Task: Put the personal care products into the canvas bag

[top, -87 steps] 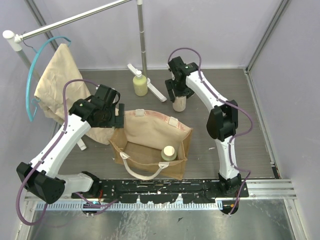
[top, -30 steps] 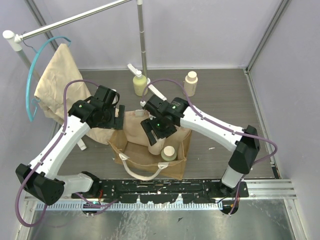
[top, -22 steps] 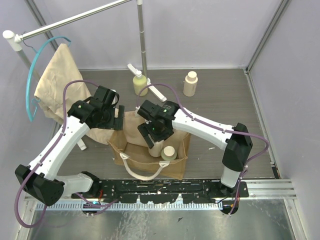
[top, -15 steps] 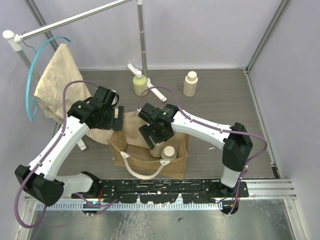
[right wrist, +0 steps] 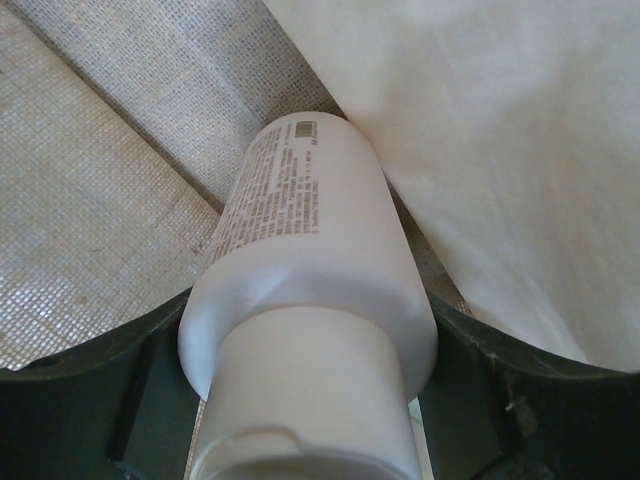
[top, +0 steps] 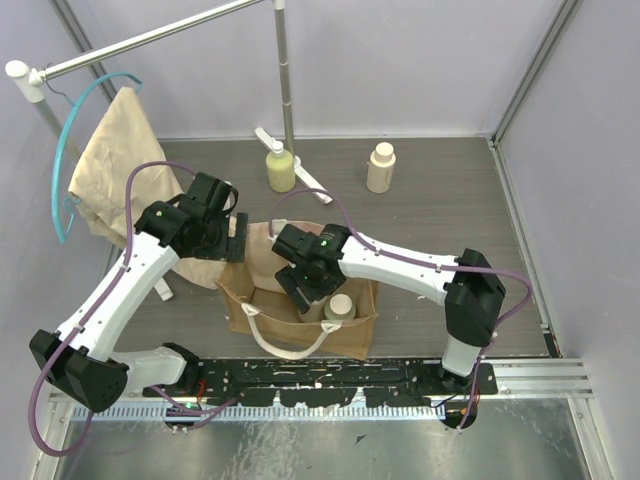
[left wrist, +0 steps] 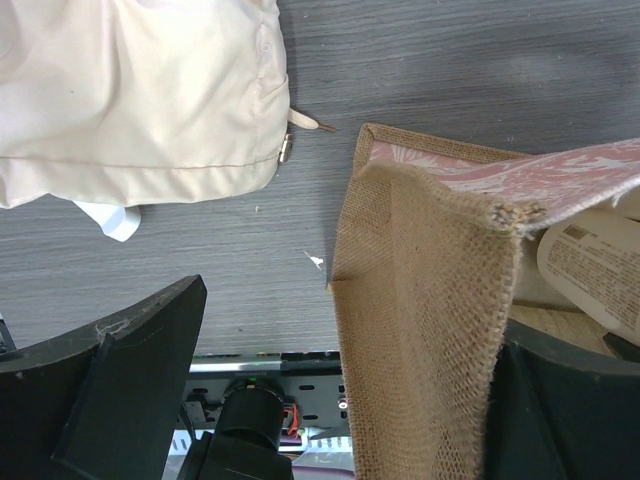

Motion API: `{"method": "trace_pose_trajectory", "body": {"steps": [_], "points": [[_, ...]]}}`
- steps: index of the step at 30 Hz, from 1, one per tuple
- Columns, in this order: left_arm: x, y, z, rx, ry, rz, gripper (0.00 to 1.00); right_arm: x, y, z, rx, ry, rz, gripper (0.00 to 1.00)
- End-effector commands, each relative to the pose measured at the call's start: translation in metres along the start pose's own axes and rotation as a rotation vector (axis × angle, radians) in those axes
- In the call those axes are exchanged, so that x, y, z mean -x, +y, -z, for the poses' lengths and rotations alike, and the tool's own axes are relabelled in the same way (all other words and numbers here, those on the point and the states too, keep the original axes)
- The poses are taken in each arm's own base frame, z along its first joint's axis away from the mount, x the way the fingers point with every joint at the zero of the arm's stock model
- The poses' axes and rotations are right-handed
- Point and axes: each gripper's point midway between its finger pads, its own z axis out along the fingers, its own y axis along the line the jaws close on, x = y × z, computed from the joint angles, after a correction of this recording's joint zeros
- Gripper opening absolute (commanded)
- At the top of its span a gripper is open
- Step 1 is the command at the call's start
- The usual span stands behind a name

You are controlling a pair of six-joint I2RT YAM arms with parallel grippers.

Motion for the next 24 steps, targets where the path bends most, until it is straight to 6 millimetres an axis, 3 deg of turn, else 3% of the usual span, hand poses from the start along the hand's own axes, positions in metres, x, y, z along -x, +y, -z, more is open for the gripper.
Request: {"method": "trace_pose_trajectory", "body": {"steps": [1,7,8,14,21,24], "points": [[0.002,0.003,0.002,0.016,-0.012,-0.003,0.98,-0.024,-0.008,0.010,0.000,0.041,0.034,0.01],[0.004,0.003,0.003,0.015,-0.016,-0.002,0.98,-0.034,-0.010,-0.009,-0.009,0.086,0.047,0.01],[0.004,0.003,0.003,0.015,-0.016,-0.002,0.98,-0.034,-0.010,-0.011,-0.010,0.090,0.048,0.04],[0.006,0.002,0.003,0.014,-0.023,0.002,0.98,-0.018,-0.013,0.009,-0.035,0.035,0.046,0.64],[0.005,0.001,0.001,0.011,-0.023,0.007,0.98,0.016,-0.015,0.065,-0.061,-0.084,0.045,0.98],[0.004,0.001,-0.001,0.007,-0.021,0.009,0.98,0.029,-0.018,0.091,-0.072,-0.145,0.048,1.00]]}}
